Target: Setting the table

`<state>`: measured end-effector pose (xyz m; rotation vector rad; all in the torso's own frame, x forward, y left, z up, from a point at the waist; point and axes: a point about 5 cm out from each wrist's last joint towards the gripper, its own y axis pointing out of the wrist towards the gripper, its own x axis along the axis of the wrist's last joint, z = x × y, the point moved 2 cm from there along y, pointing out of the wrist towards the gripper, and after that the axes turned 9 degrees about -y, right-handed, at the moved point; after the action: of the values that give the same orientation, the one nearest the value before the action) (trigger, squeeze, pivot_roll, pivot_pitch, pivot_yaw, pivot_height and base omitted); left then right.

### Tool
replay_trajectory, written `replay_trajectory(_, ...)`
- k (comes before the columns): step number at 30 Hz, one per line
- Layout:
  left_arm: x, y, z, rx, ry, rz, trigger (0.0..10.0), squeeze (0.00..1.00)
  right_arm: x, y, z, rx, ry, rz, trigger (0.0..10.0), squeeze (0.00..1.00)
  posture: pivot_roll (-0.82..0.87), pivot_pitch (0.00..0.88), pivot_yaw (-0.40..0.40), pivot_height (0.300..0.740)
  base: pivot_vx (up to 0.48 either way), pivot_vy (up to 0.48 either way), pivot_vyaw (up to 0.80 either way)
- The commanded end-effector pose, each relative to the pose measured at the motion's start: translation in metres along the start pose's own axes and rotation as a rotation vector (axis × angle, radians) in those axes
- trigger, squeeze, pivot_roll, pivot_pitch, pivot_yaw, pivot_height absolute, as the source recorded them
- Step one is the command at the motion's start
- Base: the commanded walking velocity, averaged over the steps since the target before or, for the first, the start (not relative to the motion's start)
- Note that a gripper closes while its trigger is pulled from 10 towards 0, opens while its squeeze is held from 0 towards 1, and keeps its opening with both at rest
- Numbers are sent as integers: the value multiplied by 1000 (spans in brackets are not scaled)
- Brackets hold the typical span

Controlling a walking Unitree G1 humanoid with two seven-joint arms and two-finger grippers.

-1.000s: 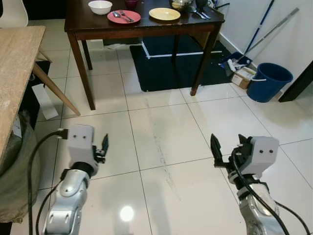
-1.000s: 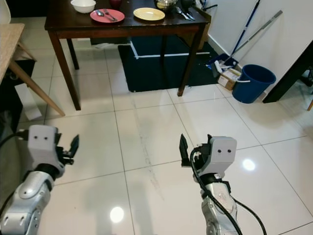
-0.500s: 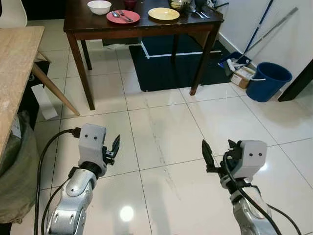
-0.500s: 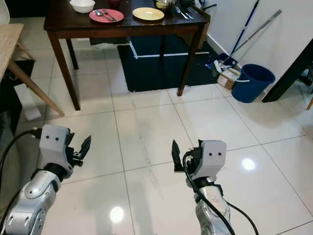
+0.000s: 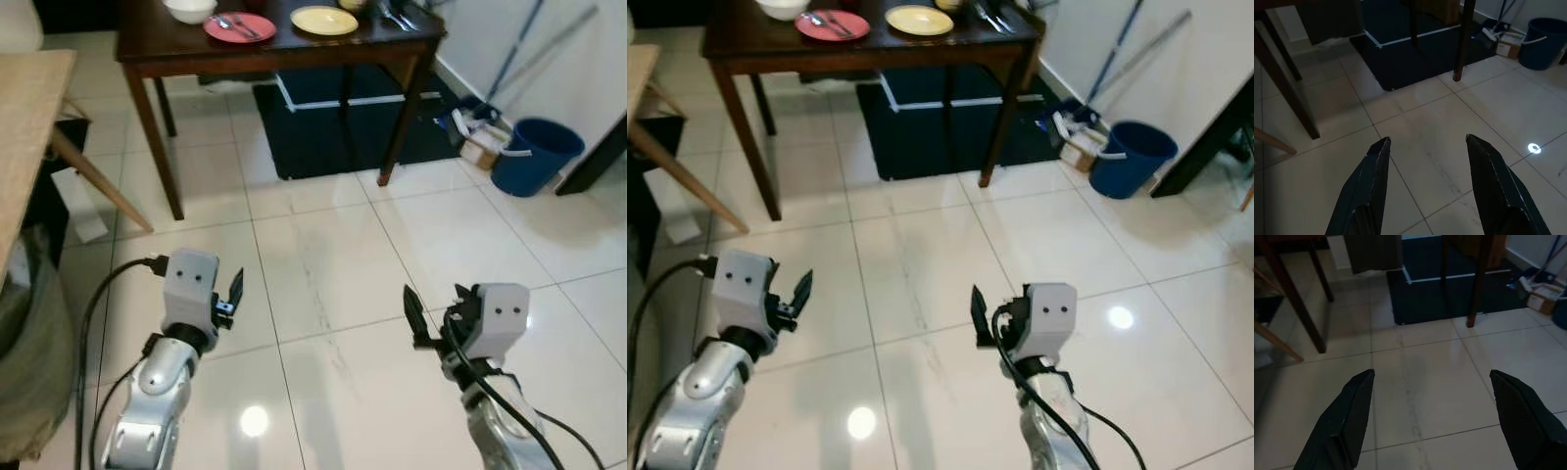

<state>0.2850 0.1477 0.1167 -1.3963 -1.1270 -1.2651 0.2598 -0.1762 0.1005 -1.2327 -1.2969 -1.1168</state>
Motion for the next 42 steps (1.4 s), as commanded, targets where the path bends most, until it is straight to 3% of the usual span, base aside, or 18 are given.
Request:
replay_trajectory(1,-7,-2,0,1,7,24,10000,0,-7,-2,0,7,-10,31,10000,0,-143,26,-1,740,480,0,0)
replay_trajectory(42,-11,0,-2,-18,13,27,10000,0,-15,-4,3,9,-9,44,10000,0,-148,22,13,740,480,0,0)
